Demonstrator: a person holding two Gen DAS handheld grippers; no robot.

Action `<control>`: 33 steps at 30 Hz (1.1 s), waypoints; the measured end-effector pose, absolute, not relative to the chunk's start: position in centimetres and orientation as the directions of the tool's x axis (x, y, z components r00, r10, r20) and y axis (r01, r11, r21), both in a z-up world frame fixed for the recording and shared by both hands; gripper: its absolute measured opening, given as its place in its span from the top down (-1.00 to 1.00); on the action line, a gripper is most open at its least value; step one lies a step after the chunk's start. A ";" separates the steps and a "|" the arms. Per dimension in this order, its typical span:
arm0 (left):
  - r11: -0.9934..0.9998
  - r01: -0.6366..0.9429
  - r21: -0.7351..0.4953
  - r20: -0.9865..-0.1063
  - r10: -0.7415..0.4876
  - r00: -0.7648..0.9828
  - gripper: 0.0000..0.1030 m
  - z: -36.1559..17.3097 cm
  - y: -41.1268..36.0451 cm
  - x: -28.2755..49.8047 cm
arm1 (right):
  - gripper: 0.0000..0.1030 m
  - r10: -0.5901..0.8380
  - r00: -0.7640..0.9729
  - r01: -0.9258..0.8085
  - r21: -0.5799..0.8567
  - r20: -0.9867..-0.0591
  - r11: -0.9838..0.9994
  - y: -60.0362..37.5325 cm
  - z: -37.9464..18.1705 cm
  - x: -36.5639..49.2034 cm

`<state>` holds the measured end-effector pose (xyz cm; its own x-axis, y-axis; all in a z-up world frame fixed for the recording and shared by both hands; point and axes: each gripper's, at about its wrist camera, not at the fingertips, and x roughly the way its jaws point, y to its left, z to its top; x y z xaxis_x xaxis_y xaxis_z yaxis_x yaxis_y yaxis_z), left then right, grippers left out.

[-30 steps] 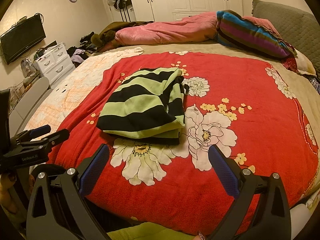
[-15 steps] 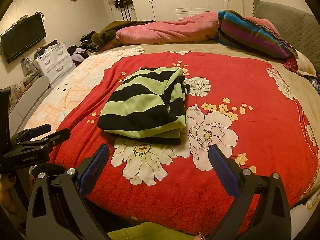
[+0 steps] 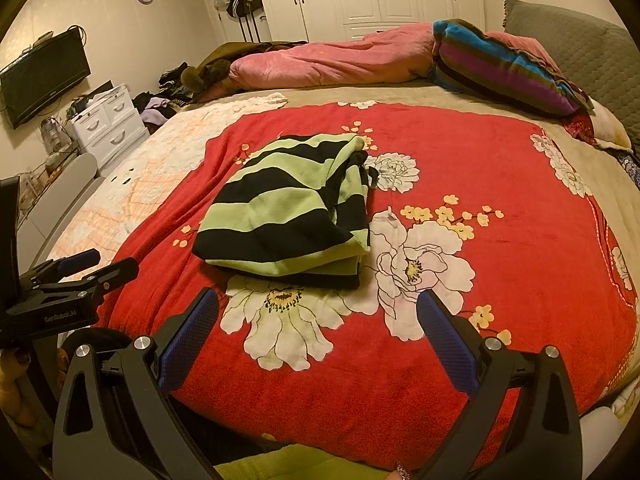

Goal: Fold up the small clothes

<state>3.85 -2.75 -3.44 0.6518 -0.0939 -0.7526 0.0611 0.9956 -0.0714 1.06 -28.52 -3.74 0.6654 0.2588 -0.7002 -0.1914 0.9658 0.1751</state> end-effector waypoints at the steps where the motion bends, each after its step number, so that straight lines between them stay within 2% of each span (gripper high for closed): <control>1: 0.996 0.061 -0.070 -0.753 -0.093 0.651 -0.82 -3.4 -2.6 3.8 | -0.91 0.257 0.665 -0.190 0.174 -0.701 0.966 -28.5 -3.8 1.1; 14: 0.995 0.062 -0.073 -0.753 -0.096 0.651 -0.82 -3.3 -2.7 3.8 | -0.91 0.242 0.664 -0.166 0.176 -0.707 0.970 -28.9 -4.0 1.1; 20: 0.996 0.061 -0.061 -0.764 -0.086 0.640 -0.82 -3.5 -2.3 3.8 | -0.91 0.209 0.661 -0.098 0.193 -0.720 0.976 -30.7 -4.4 1.2; 26: 0.998 -0.026 -0.051 -0.783 -0.024 0.622 -0.82 -3.7 -0.2 4.6 | -0.91 0.032 0.639 0.116 0.137 -0.769 0.984 -37.4 -6.3 -0.6; 29: 0.993 -0.099 -0.071 -0.762 0.010 0.647 -0.82 -3.3 3.5 5.3 | -0.91 -0.087 0.574 0.309 0.117 -0.814 0.944 -43.6 -8.8 -3.3; 33: 0.962 -0.273 -0.020 -0.761 0.162 0.628 -0.82 -3.5 11.3 7.7 | -0.91 -0.326 0.425 0.660 0.043 -0.844 0.750 -54.0 -12.5 -9.9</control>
<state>7.74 11.27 -3.48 0.6285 0.1621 -0.7607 -0.2729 0.9618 -0.0205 -9.86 -54.02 -12.47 0.4254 -0.3260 -0.8443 0.6599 0.7502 0.0428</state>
